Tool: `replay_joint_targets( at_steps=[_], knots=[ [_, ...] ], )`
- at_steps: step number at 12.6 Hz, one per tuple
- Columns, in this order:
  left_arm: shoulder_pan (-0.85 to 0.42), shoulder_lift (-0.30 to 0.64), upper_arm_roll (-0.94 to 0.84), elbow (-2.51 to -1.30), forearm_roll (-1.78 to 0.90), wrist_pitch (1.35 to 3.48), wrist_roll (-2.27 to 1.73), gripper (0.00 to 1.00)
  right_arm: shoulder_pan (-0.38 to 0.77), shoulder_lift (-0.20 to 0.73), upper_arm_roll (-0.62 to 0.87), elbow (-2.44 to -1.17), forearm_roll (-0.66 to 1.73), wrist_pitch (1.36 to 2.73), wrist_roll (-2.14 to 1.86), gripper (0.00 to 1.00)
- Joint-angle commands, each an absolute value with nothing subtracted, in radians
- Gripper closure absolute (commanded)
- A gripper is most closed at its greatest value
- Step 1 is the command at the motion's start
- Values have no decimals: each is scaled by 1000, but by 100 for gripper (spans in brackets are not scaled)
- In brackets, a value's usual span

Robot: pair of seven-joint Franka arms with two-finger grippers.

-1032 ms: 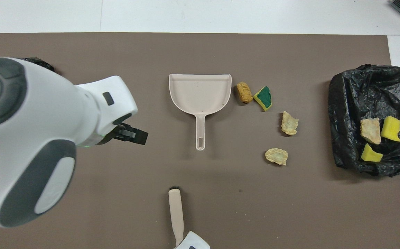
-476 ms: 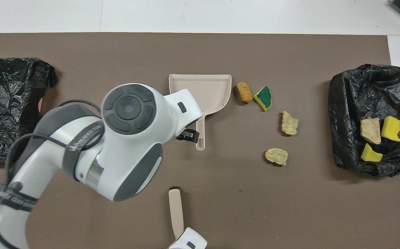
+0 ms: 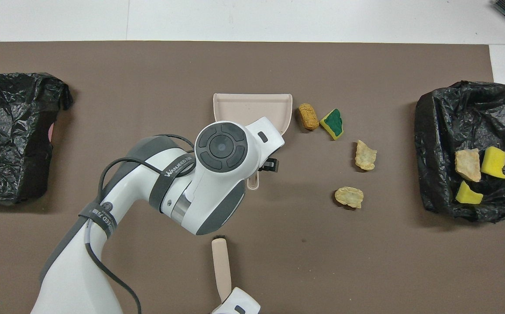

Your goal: Sweep and dump trash in bin

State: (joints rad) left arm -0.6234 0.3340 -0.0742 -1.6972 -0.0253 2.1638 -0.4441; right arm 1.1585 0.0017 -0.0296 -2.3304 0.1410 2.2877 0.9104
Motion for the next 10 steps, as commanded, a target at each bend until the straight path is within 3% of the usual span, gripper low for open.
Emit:
replay_joint_targets(
  at_steps=[1,4,8,9,10],
  knots=[
    [-641,391,-58,-1687,-9,2201,-472,0,1152,-17,-32,-2322,146,2246,902,100],
    [-647,439,-58,-1687,-9,2283,-514,0,1123,-78,-37,-2350,138,2186,896,100],
    [-644,439,-58,-1695,-9,2283,-517,3,1017,-262,-37,-2483,115,2146,884,100],
    [-644,439,-60,-1695,-11,2289,-517,16,976,-284,-35,-2493,100,2120,867,100],
    [-644,439,-60,-1697,-11,2287,-515,35,948,-294,-35,-2491,95,2094,861,100]
  ],
)
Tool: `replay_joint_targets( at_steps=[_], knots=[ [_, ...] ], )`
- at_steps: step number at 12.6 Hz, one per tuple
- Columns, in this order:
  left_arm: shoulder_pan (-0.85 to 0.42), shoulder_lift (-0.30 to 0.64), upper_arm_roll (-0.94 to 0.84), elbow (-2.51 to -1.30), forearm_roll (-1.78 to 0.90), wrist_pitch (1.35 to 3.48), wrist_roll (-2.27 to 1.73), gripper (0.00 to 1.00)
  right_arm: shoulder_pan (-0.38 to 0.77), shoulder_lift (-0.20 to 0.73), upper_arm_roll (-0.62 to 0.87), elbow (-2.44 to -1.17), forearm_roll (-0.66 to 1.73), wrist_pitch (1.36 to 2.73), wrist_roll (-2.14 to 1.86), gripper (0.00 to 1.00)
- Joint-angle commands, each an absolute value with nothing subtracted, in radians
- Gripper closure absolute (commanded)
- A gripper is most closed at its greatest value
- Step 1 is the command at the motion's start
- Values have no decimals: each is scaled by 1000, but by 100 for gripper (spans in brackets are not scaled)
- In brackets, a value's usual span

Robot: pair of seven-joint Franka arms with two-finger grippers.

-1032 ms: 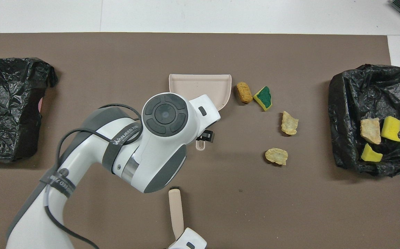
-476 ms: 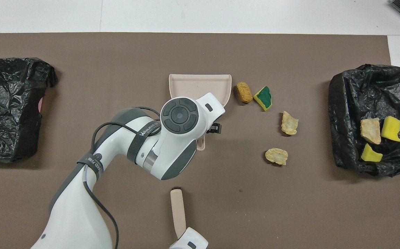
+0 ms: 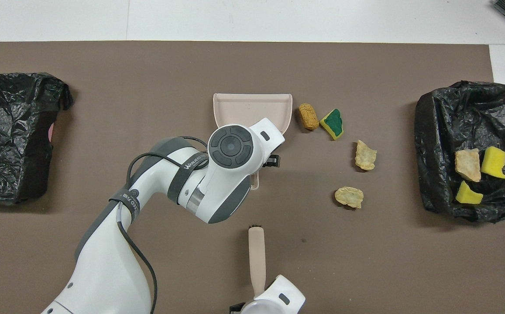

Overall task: Sweep and dump trash in bin
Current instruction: 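Grasp the brush with the right gripper and move it toward the crusts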

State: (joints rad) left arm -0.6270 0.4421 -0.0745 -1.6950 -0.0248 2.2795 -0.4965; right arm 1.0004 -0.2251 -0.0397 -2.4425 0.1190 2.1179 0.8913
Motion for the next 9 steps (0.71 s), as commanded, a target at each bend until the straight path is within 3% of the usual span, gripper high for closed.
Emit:
replay_joint_targets(
  at_steps=[1,2,5,6,9],
  knots=[
    [-646,439,-60,-1698,-11,2284,-514,46,921,-313,-35,-2491,92,2085,856,100],
    [-647,439,-60,-1698,-11,2278,-514,59,888,-321,-35,-2490,86,2080,838,100],
    [-646,437,-60,-1697,-9,2272,-505,83,819,-328,-37,-2487,71,2077,795,100],
    [-644,433,-58,-1697,-8,2264,-503,88,787,-328,-37,-2481,61,2068,764,100],
    [-635,384,-54,-1697,0,2188,-483,89,692,-319,-35,-2456,25,2066,689,100]
  ],
)
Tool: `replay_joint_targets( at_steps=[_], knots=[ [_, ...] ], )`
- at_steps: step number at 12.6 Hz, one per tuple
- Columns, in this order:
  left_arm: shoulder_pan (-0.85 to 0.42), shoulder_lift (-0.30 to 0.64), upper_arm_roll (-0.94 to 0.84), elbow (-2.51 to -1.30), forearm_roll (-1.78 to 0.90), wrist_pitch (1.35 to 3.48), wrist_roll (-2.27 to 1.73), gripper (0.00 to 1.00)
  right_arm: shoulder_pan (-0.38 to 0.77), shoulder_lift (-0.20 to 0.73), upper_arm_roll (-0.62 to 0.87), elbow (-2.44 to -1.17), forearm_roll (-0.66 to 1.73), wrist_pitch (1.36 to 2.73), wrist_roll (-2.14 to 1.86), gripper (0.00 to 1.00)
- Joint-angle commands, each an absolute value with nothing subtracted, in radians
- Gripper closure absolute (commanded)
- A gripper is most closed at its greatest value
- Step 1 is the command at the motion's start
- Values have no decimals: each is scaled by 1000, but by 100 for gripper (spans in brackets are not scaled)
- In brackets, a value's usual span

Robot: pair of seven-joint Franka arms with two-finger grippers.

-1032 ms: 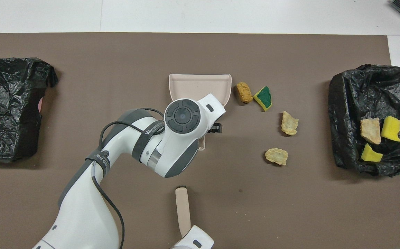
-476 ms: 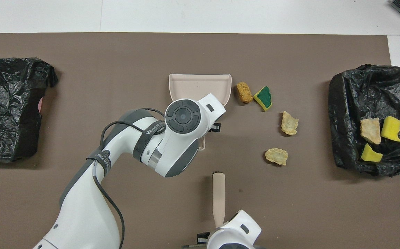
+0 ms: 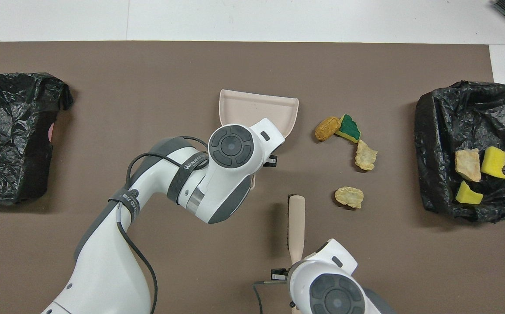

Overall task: Sweep and dump trash in bin
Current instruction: 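Grasp the brush with the right gripper and move it toward the crusts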

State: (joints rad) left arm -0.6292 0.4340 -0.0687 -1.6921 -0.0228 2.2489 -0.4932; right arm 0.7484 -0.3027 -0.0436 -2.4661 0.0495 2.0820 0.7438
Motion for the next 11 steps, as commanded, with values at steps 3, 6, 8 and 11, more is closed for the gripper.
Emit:
replay_joint_targets(
  at_steps=[3,6,8,11],
  knots=[
    [-617,301,-49,-1697,35,1992,-294,90,579,-295,-35,-2447,-55,2069,585,100],
    [-615,272,-48,-1703,90,1892,-126,95,433,-235,-35,-2407,-147,2074,409,100],
    [-614,256,-48,-1739,101,1901,5,98,341,-169,-35,-2337,-228,2069,272,100],
    [-595,235,-48,-1792,101,1916,206,100,226,-50,-35,-2218,-320,2077,109,100]
  ],
)
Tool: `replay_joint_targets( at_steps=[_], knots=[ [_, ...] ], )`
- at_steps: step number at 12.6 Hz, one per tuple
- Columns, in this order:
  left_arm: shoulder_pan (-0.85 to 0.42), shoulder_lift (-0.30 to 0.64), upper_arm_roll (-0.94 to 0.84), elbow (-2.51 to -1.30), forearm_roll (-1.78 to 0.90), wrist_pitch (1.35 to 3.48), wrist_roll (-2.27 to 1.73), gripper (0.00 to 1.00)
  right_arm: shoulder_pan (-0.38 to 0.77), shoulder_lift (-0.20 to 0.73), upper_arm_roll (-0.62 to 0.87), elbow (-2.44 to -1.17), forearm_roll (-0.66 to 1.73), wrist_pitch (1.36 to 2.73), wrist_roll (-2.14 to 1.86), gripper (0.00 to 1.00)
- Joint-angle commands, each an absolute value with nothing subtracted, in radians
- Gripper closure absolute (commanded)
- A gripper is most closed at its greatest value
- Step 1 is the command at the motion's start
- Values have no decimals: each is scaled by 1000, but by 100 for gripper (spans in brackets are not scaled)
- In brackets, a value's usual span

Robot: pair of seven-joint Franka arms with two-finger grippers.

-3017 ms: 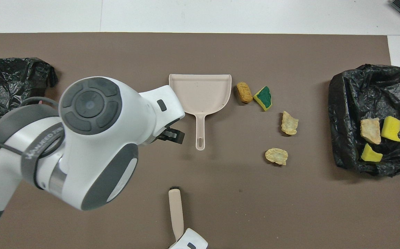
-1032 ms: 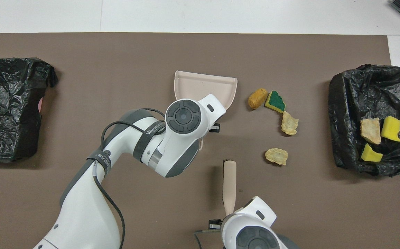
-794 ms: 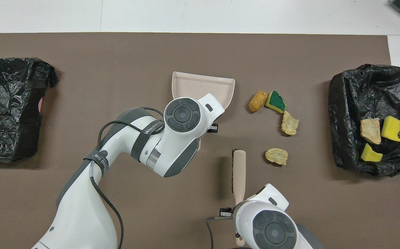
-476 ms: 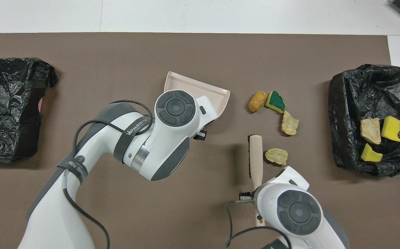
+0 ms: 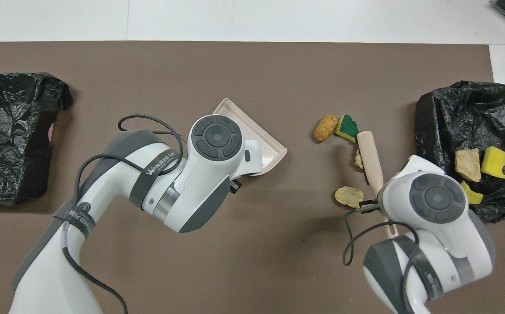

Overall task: Sweep and dump trash in bin
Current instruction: 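Grasp the brush with the right gripper and move it toward the crusts, then sweep the crusts and sponge into the dustpan with the right gripper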

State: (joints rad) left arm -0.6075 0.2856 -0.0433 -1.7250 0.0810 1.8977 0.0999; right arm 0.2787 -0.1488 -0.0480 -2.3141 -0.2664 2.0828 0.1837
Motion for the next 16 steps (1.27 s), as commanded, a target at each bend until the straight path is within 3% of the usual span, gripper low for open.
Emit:
replay_joint_targets(
  at_steps=[1,4,7,11,16],
  knots=[
    [-595,230,-48,-1804,101,1925,259,100,195,-11,-35,-2186,-359,2089,82,100],
    [-600,210,-51,-1850,101,1954,372,100,147,118,-37,-2047,-386,2092,-41,100],
    [-609,190,-51,-1911,100,2041,461,100,155,187,-32,-2029,-410,2154,-43,100],
    [-615,187,-55,-1937,95,2068,469,100,212,193,-29,-2037,-376,2135,-35,100],
    [-637,158,-57,-1994,94,2062,474,100,374,192,-28,-2042,-201,2131,1,100]
  ],
)
